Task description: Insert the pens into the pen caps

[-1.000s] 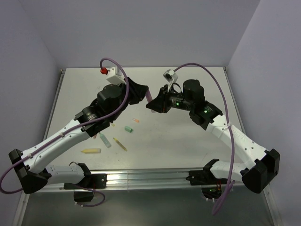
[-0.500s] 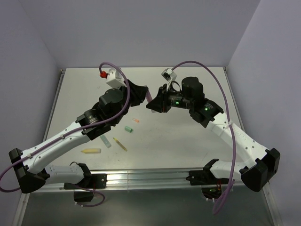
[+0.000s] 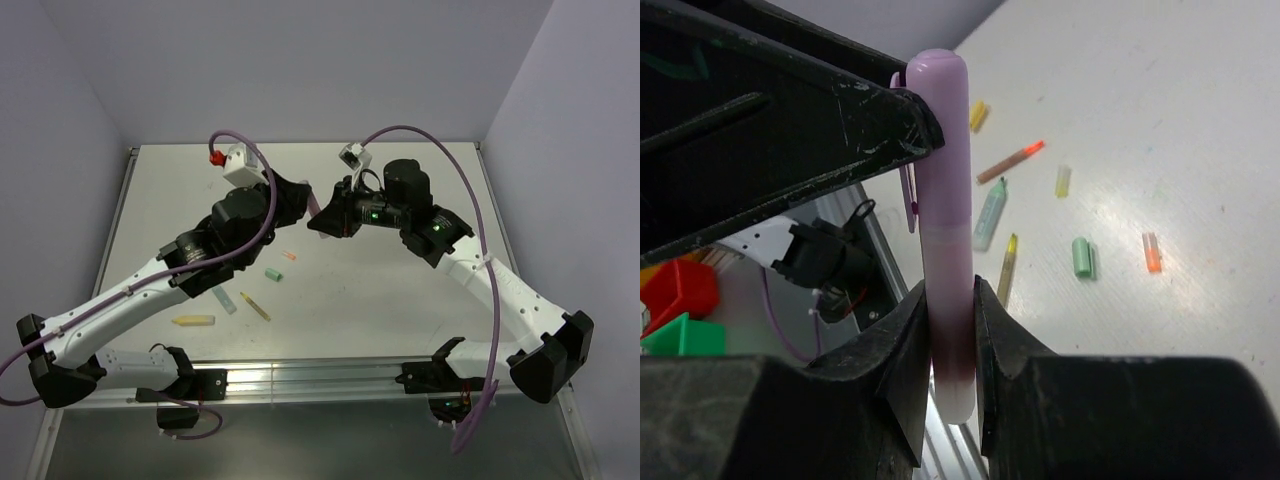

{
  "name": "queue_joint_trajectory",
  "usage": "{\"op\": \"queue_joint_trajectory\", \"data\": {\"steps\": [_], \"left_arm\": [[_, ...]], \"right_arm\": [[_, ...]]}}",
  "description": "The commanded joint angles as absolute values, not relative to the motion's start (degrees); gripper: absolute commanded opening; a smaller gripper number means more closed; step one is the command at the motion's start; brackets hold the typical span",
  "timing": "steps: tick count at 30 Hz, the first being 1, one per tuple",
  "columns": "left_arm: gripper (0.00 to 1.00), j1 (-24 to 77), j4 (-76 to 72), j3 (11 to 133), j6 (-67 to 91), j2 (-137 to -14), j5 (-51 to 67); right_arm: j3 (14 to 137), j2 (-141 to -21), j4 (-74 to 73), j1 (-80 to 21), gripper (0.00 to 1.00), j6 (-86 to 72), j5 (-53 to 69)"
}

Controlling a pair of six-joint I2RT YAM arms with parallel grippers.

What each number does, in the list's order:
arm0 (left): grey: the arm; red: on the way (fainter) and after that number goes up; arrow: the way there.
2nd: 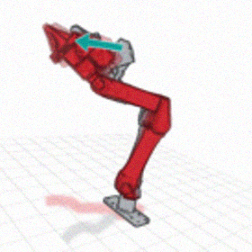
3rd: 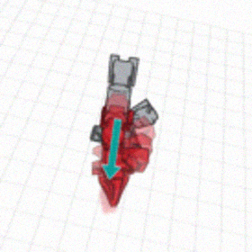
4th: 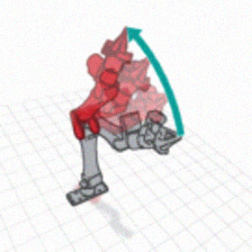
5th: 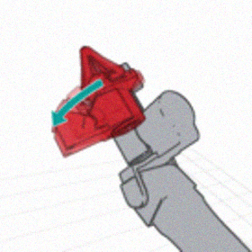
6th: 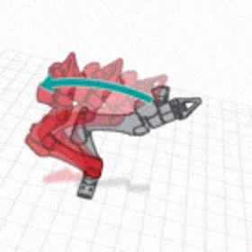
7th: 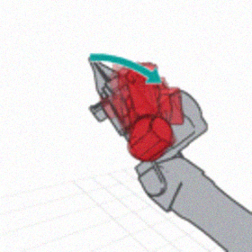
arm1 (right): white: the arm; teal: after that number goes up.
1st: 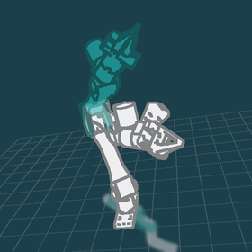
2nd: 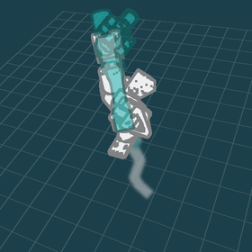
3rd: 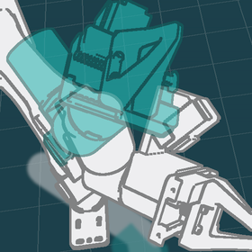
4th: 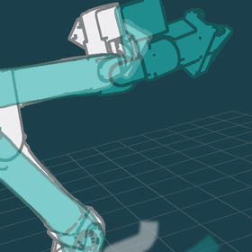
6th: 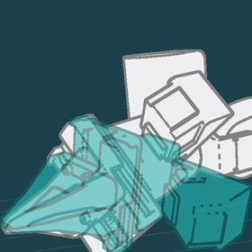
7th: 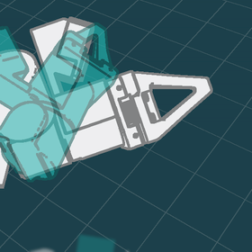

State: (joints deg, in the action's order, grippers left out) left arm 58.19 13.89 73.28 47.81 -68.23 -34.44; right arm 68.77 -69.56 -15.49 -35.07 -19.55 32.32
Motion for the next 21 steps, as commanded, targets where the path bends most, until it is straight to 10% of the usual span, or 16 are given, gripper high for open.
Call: {"op": "queue_joint_trajectory", "data": {"steps": [1,16,21], "left_arm": [[0.14,62.06,27.42,79.00,46.50,-68.29,-28.20],[0.98,48.70,22.76,93.17,32.16,-65.75,-30.61],[0.99,42.55,24.35,87.20,36.91,-63.73,-22.77]], "right_arm": [[71.12,-67.77,1.76,-33.49,0.00,-19.07,23.90],[65.37,-72.47,-6.59,-30.77,0.00,-20.82,24.51],[71.01,-85.40,-6.50,-24.27,0.00,-23.38,24.09]]}}
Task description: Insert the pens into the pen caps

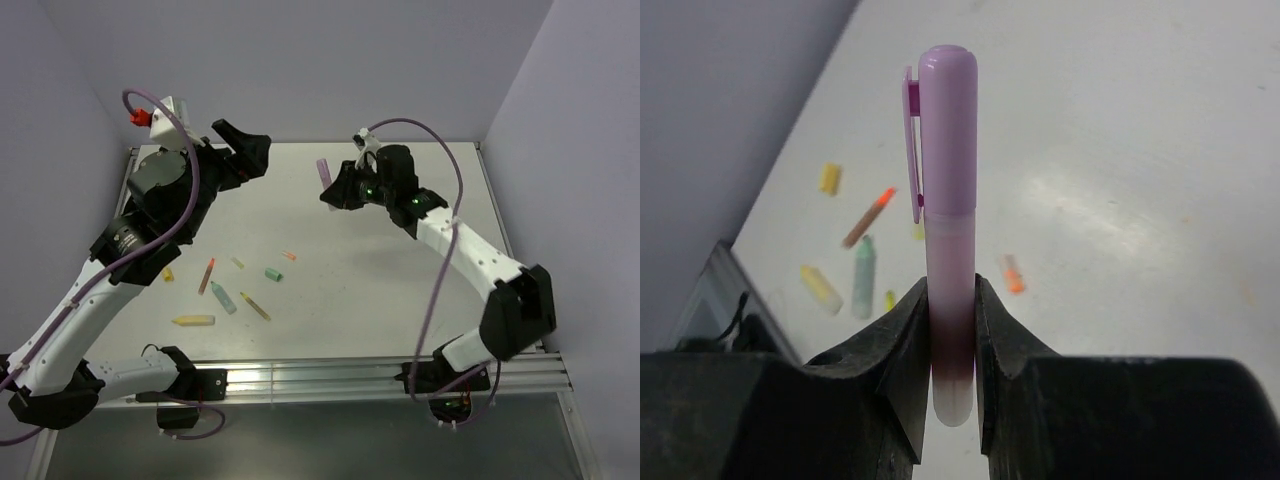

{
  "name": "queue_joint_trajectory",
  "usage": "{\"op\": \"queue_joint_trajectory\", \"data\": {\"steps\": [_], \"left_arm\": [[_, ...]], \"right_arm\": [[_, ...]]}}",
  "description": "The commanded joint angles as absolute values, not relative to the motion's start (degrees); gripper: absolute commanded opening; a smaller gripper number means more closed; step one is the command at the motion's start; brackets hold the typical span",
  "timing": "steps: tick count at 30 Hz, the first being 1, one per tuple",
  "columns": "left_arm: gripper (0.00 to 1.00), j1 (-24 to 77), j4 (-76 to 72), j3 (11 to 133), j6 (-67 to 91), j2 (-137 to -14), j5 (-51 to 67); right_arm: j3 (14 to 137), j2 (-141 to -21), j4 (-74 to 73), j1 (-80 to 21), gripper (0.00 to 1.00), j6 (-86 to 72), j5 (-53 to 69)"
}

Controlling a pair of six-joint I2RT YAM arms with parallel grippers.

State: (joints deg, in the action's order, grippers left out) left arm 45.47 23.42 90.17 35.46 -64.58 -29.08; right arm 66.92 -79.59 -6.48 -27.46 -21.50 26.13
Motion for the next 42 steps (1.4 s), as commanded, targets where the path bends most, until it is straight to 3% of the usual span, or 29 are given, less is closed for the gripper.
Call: {"op": "queue_joint_trajectory", "data": {"steps": [1,10,16,42], "left_arm": [[0.99,41.76,24.35,85.97,37.18,-63.11,-22.42],[0.88,38.58,23.90,76.30,37.88,-59.41,-15.30],[0.84,38.23,25.22,71.73,37.88,-59.42,-13.27],[0.81,35.51,25.31,68.12,37.62,-63.01,-11.07]], "right_arm": [[72.93,-87.69,-6.50,-23.56,0.00,-24.16,23.21],[93.48,-116.41,-13.79,-19.60,0.02,-25.22,18.63],[100.80,-125.93,-17.49,-19.51,0.09,-26.89,17.67],[93.43,-127.53,-16.70,-20.83,0.43,-28.12,16.35]]}}
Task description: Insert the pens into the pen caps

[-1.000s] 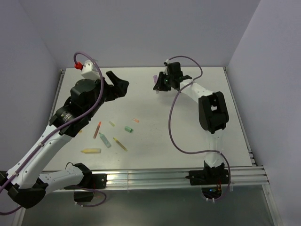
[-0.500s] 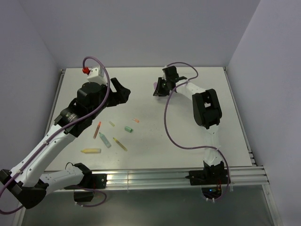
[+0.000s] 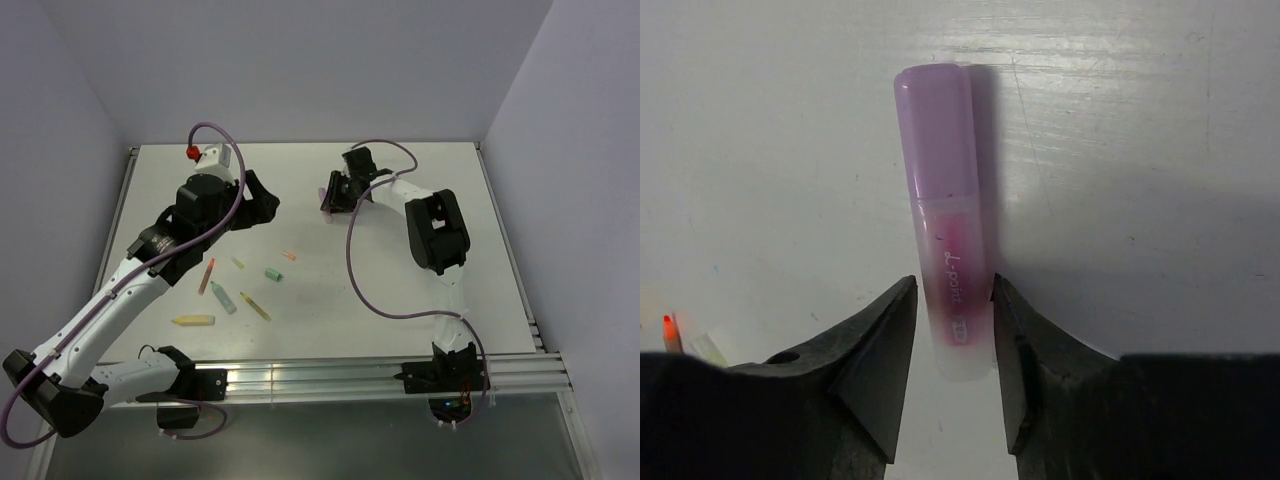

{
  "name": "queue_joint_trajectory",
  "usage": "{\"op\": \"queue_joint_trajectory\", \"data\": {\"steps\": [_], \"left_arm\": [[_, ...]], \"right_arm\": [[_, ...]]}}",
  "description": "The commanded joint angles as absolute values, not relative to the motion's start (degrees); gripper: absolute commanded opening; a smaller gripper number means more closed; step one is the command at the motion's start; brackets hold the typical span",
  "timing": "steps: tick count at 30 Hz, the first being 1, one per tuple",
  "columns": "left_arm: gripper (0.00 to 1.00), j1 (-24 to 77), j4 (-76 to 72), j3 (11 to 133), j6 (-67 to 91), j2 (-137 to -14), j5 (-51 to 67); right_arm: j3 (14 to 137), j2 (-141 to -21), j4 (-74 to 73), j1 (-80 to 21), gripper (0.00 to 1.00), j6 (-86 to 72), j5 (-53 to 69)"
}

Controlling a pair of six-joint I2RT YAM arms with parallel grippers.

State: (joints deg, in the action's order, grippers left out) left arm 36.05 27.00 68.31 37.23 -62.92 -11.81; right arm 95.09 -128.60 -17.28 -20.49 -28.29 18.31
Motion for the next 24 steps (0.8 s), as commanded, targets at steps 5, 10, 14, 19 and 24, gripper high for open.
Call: {"op": "queue_joint_trajectory", "data": {"steps": [5,10,14,19,24], "left_arm": [[0.80,35.33,25.40,67.85,38.14,-63.98,-11.34],[0.79,34.89,25.84,66.54,39.90,-65.21,-13.18],[0.77,33.75,27.33,64.52,42.18,-65.66,-15.73],[0.68,31.12,30.49,61.62,46.93,-65.39,-19.94],[0.59,24.62,33.05,58.01,44.67,-67.32,-23.29]], "right_arm": [[91.94,-124.55,-16.26,-20.74,0.48,-27.86,14.86],[89.04,-117.35,-14.68,-20.74,0.52,-27.25,11.17],[85.88,-108.31,-13.63,-20.65,0.54,-26.63,10.46],[79.12,-99.15,-11.61,-20.74,0.54,-26.89,12.04],[73.13,-91.94,-10.02,-21.09,0.53,-26.63,14.50]]}}
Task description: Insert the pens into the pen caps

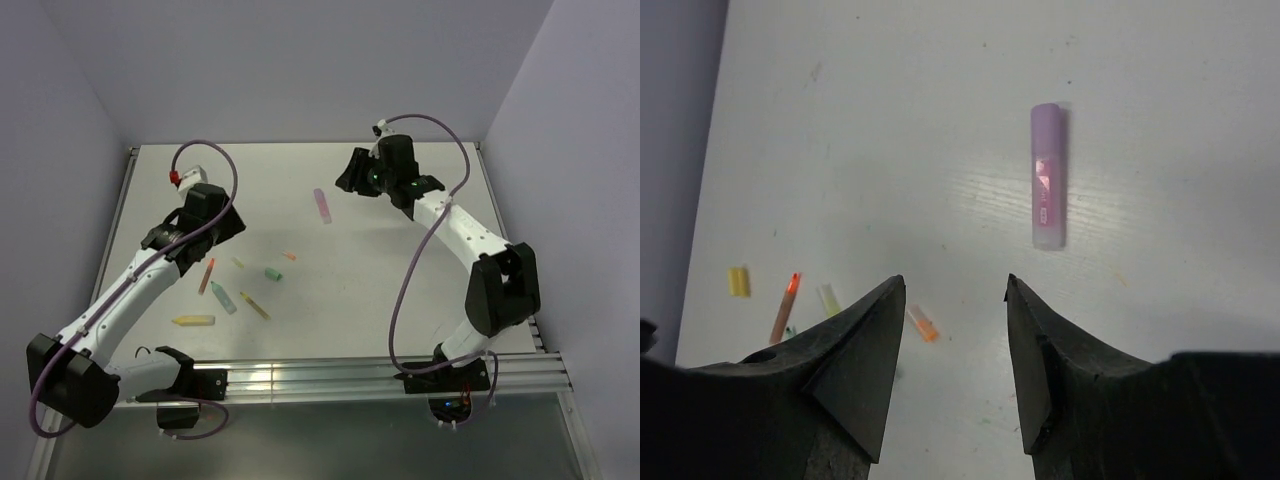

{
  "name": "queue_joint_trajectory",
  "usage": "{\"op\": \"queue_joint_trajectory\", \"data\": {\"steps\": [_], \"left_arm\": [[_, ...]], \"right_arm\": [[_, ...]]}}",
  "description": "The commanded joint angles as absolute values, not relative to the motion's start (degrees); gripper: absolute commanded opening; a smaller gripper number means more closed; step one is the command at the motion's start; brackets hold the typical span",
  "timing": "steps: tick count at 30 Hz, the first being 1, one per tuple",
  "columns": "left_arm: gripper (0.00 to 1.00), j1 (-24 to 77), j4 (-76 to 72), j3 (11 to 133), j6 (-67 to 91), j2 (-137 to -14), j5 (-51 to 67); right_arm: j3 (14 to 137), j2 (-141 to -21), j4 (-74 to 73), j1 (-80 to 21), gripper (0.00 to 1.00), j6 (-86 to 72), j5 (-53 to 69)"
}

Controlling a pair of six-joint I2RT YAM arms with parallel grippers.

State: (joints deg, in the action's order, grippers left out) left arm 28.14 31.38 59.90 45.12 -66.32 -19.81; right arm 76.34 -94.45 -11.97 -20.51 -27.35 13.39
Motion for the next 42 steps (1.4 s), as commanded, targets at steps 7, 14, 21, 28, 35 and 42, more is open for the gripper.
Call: {"op": "queue_joint_trajectory", "data": {"steps": [7,14,21,28,35,42], "left_arm": [[0.62,18.90,34.89,55.64,38.85,-71.97,-26.28],[0.60,14.24,34.72,57.21,35.51,-81.54,-23.20],[0.53,12.74,35.51,59.06,33.66,-88.59,-18.63],[0.52,12.04,35.16,57.83,33.22,-91.05,-18.37],[0.49,10.55,34.45,57.13,33.05,-93.33,-17.23],[0.48,9.41,33.66,56.69,32.96,-95.36,-15.21]], "right_arm": [[66.98,-85.17,-8.35,-20.92,0.53,-27.07,18.19],[65.83,-82.71,-8.35,-19.60,0.52,-26.54,20.64],[64.42,-81.30,-7.47,-17.93,0.52,-27.07,22.85],[63.63,-80.77,-6.59,-16.61,0.52,-27.51,24.26],[63.28,-80.07,-6.42,-15.91,0.51,-27.77,24.87],[63.28,-79.98,-6.50,-15.73,0.50,-27.86,25.14]]}}
